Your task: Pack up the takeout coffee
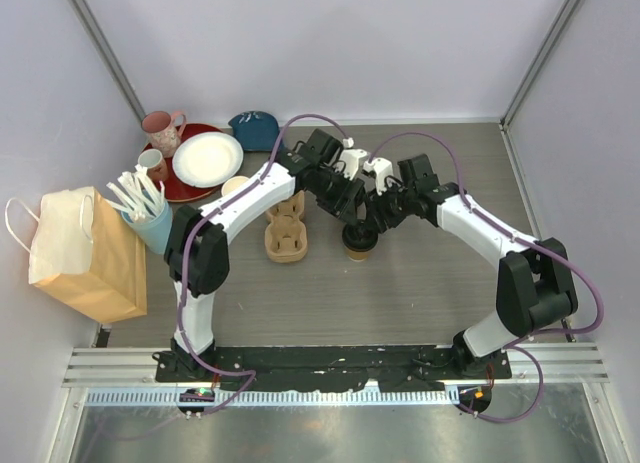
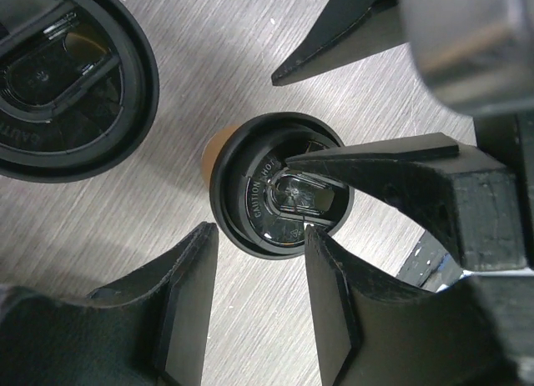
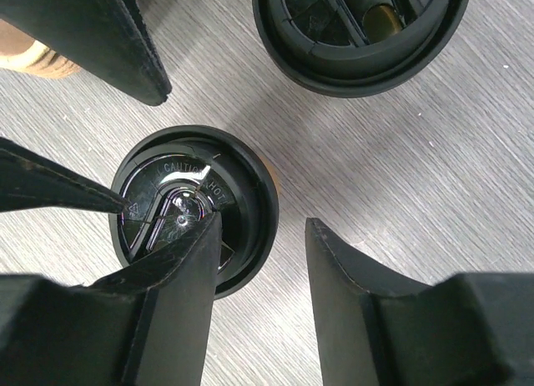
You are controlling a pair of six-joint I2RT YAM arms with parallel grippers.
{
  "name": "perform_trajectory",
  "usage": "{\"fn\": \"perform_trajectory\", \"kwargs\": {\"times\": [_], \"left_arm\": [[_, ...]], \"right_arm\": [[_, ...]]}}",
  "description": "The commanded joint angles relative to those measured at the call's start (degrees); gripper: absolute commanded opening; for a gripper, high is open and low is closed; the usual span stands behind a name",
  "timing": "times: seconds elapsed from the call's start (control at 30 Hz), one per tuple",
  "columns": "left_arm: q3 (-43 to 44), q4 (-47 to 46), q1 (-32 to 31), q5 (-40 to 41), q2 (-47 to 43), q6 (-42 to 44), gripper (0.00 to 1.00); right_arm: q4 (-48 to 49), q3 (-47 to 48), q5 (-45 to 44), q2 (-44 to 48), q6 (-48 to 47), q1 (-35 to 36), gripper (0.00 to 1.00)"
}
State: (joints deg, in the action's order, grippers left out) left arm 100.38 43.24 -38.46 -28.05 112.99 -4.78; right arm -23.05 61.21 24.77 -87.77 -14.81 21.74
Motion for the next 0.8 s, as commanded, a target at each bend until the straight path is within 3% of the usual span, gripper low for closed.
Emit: {"fn": "perform_trajectory", "kwargs": {"times": [0.0, 0.27, 0.37, 0.5, 0.63, 0.77], "left_arm": [[3.4, -0.7, 0.0, 0.2, 1.6, 2.8, 0.49], [6.4, -0.3, 0.5, -2.4, 4.3, 2.9, 0.46], [6.3, -0.4, 0.5, -3.1, 4.3, 3.1, 0.46], [6.3, 0.1, 0.5, -5.1, 4.6, 4.5, 0.45], [6.1, 0.2, 0.5, -6.6, 5.0, 4.5, 0.46], [5.6, -0.4, 0.5, -6.0, 4.5, 3.5, 0.45]], "right_arm": [[-0.9, 4.2, -1.9, 0.1, 2.3, 0.4, 0.52], [-1.1, 8.5, -6.8, 4.5, 12.3, 0.4, 0.56], [-3.2, 8.6, -14.3, 7.3, 19.7, 0.4, 0.55], [-9.1, 5.1, -24.5, 12.8, 41.9, 1.9, 0.54], [-6.7, -3.2, -33.5, 23.8, 55.7, 8.6, 0.53], [-5.8, -7.6, -35.3, 25.5, 63.5, 14.2, 0.53]]}}
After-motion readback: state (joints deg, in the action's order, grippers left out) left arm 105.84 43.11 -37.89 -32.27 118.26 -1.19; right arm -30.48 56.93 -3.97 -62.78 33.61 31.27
